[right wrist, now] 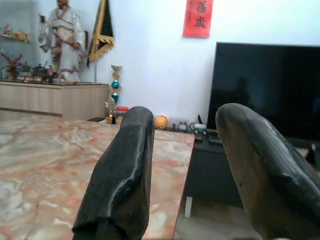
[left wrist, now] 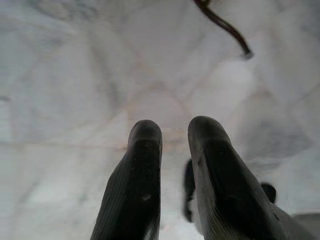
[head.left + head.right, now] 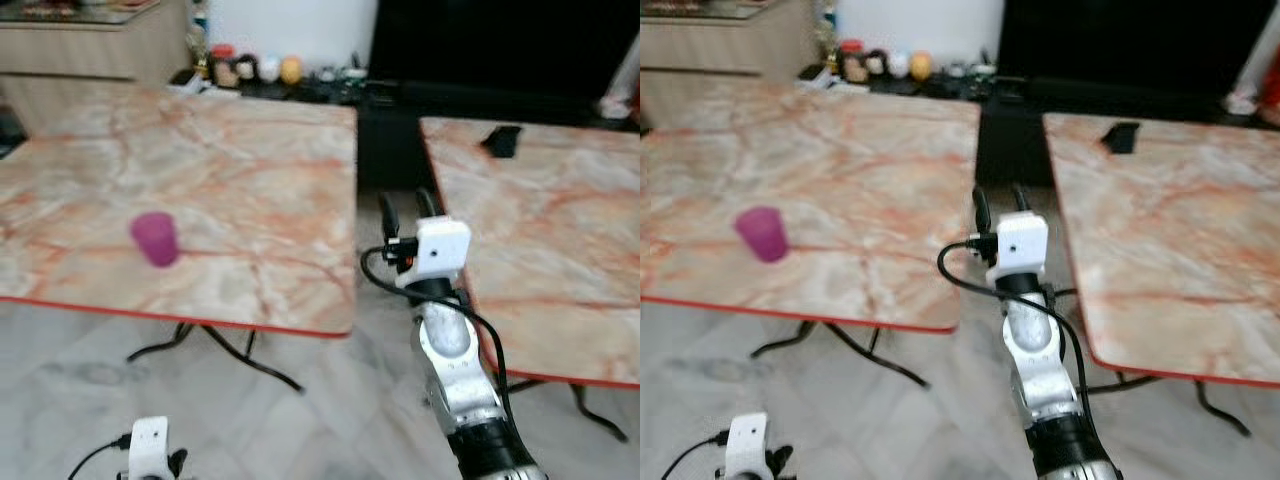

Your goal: Setting the table

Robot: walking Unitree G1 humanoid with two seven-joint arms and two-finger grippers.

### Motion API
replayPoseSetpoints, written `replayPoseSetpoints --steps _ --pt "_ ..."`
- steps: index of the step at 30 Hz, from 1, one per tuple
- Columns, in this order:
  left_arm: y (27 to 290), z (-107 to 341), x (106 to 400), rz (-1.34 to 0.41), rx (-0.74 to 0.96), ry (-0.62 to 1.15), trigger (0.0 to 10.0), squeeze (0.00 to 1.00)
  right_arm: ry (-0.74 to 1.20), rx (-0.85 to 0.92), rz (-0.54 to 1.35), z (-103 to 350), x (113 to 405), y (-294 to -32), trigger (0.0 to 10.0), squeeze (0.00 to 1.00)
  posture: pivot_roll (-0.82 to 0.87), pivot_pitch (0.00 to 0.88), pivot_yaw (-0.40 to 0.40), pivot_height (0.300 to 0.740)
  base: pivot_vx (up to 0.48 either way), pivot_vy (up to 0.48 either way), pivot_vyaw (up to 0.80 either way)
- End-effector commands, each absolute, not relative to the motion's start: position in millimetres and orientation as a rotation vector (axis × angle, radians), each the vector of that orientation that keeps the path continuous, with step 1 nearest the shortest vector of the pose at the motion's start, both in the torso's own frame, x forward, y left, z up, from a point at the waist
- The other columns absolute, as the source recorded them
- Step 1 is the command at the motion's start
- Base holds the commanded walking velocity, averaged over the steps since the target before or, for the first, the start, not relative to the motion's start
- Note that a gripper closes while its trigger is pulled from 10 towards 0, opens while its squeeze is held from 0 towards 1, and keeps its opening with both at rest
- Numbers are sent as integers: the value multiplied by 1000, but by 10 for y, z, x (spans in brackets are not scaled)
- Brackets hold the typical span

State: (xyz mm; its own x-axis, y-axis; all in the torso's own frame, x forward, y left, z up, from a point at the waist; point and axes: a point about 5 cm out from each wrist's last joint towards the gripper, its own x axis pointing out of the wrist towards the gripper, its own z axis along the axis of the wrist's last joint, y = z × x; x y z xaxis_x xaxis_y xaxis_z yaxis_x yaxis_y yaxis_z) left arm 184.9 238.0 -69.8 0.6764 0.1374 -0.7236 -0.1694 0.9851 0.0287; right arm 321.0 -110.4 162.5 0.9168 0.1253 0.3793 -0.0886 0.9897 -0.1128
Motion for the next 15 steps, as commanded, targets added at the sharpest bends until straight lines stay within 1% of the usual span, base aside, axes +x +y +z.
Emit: replayPoseSetpoints --steps 1,15 --pt "2311 -721 1843 164 -61 817 10000 0 -383 -99 88 1601 3211 -1196 10000 0 43 0 -20 740 0 458 0" --pt "2304 -715 1856 163 -61 811 10000 0 -370 -91 116 1591 3213 -1138 10000 0 45 0 -23 740 0 460 0"
